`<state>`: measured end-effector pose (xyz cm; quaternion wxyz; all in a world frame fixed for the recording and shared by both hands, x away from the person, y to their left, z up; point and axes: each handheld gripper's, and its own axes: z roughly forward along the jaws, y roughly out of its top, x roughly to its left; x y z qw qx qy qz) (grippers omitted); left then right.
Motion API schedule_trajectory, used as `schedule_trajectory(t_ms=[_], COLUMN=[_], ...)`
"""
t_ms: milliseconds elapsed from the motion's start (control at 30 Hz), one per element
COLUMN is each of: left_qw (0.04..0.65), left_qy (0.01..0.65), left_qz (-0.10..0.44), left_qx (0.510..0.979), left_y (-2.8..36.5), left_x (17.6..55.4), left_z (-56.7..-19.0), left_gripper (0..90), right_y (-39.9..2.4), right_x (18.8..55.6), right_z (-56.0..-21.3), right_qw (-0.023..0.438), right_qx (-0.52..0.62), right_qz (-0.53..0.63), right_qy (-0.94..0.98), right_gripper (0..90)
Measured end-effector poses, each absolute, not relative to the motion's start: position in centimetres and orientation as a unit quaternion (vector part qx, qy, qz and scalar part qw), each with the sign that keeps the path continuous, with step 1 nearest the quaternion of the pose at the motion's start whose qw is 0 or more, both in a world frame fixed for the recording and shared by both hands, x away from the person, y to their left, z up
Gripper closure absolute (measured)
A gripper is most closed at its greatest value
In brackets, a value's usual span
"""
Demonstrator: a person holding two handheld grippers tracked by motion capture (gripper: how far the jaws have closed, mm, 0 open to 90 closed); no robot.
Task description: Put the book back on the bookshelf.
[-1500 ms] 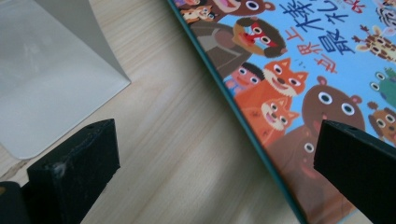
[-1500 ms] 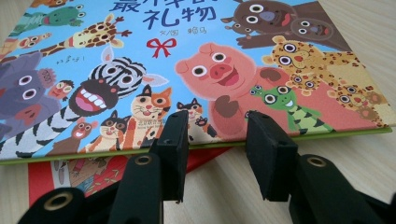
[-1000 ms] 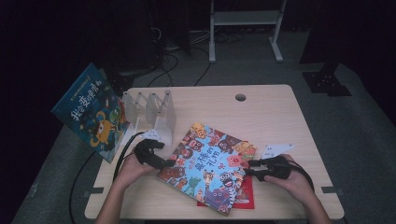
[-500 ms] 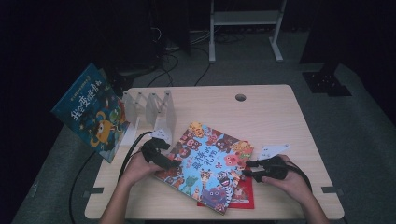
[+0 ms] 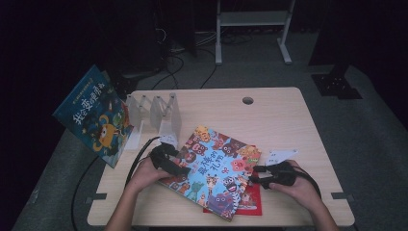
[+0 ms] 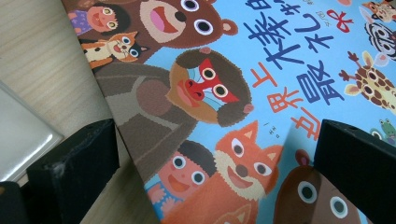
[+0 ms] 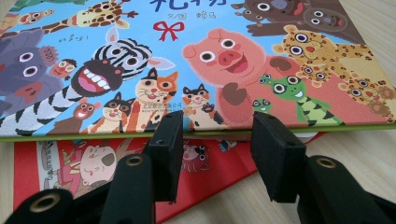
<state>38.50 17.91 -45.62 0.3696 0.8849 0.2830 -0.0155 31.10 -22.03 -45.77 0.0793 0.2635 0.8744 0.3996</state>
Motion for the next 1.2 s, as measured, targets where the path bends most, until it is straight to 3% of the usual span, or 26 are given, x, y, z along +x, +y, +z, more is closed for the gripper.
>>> schedule_trajectory(t_ms=[333, 467, 1000, 1200], left_qw=[0.374, 0.382, 0.356, 0.376], left_qy=[0.293, 0.302, 0.305, 0.311], left_qz=[-0.021, -0.051, -0.037, -0.039], left_qx=[0.88, 0.872, 0.883, 0.872], left_y=[18.0, 18.0, 17.6, 17.8], left_x=[38.5, 38.6, 38.0, 37.8], left_z=[-45.8, -46.3, -45.3, -44.4], left_gripper=[0.0, 0.0, 0.0, 0.0], right_y=[-21.9, -21.8, -21.7, -21.8], right_x=[30.9, 30.9, 30.8, 30.8], right_z=[-45.8, -45.8, -45.8, -45.8], right_qw=[0.081, 0.081, 0.079, 0.077], right_qx=[0.262, 0.26, 0.26, 0.262], right_qz=[0.398, 0.397, 0.397, 0.398], right_qy=[0.876, 0.876, 0.877, 0.876], right_gripper=[51.6, 50.3, 50.6, 50.3])
